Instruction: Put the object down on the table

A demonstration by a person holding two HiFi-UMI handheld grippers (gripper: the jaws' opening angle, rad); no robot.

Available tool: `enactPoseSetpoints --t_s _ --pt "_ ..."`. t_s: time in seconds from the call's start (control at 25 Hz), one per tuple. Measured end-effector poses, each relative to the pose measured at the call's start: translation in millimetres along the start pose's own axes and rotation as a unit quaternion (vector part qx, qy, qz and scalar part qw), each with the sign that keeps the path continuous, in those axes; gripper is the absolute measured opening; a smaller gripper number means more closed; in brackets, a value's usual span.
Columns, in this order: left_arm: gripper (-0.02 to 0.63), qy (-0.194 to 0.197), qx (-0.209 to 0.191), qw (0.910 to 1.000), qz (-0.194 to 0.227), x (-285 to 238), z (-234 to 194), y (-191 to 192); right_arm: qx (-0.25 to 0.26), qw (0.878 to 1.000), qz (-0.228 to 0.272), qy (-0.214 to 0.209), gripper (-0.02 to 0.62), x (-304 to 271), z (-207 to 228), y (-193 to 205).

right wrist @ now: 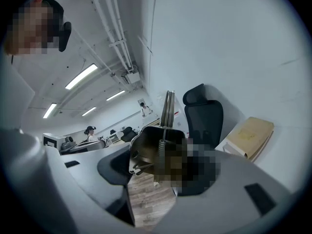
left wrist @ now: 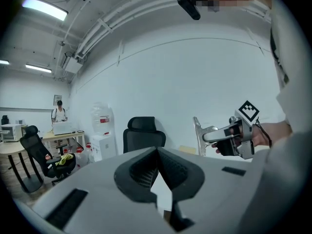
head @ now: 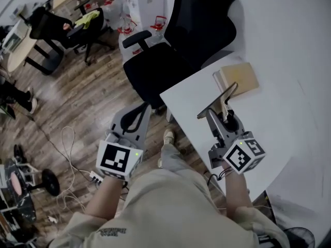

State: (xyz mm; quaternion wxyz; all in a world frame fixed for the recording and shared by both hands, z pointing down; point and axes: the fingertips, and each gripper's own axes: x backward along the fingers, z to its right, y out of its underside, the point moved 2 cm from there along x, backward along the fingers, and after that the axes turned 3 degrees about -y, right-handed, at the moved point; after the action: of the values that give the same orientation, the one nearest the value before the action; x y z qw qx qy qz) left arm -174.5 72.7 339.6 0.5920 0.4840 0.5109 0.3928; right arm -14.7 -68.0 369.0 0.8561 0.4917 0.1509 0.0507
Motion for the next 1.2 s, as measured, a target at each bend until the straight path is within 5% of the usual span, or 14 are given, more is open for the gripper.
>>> enactPoseSetpoints --t_s 0.36,0.52,1.2 --pt "0.023 0.039 -0.009 0.9987 -0.031 -106 -18 9 -0.088 0.995 -0.035 0.016 0.241 -65 75 13" --pt "0.023 0.063 -0.056 0.9955 -0.043 -152 -16 5 -0.128 0.990 -0.044 0.029 0.241 -87 104 14" --pt "0.023 0.178 -0.067 0.9745 -0.119 -259 21 30 -0.332 0.940 -0.046 0.064 0.242 -121 186 58"
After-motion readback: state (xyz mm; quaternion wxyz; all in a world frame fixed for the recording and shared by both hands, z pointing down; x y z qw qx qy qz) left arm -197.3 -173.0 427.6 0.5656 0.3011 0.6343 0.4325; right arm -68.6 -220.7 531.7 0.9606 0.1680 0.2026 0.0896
